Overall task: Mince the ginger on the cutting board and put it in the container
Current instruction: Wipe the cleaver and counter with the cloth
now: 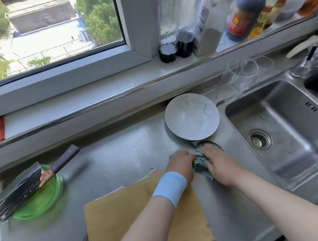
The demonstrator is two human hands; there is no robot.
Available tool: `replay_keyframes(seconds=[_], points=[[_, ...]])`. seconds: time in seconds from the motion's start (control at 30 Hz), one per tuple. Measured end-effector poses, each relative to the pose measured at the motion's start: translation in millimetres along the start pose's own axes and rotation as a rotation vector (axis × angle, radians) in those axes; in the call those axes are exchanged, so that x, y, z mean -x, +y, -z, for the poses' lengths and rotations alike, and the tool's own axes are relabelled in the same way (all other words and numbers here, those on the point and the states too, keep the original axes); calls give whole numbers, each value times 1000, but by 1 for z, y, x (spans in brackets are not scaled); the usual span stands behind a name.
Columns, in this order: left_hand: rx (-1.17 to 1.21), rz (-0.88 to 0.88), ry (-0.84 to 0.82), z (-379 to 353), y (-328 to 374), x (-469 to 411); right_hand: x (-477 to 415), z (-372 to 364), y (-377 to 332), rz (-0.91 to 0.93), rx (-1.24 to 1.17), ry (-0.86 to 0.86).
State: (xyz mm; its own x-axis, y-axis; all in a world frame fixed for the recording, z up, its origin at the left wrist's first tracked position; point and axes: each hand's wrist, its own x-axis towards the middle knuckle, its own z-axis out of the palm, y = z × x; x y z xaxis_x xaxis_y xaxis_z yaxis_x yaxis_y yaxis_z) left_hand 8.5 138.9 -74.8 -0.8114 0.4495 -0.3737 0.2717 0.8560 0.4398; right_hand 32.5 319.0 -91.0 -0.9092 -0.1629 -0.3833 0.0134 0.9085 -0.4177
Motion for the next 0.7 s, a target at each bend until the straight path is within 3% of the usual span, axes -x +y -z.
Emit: replay_keyframes(seconds=[0.13,0.3,0.43,0.53,0.6,0.7], points=[[-50,-137,-38,-21,36,7,27,7,19,-100,22,72],[-15,-144,-133,-33,39,42,53,-6,7,-88,-65,166],[227,-43,88,-7,19,68,48,9,-27,35,-60,385],[513,108,325,17,5,81,37,33,-78,305,23,537],[785,210,360,37,-4,89,20,44,-112,469,32,539],[913,306,520,60,-30,93,-15,51,-159,577,-47,473]])
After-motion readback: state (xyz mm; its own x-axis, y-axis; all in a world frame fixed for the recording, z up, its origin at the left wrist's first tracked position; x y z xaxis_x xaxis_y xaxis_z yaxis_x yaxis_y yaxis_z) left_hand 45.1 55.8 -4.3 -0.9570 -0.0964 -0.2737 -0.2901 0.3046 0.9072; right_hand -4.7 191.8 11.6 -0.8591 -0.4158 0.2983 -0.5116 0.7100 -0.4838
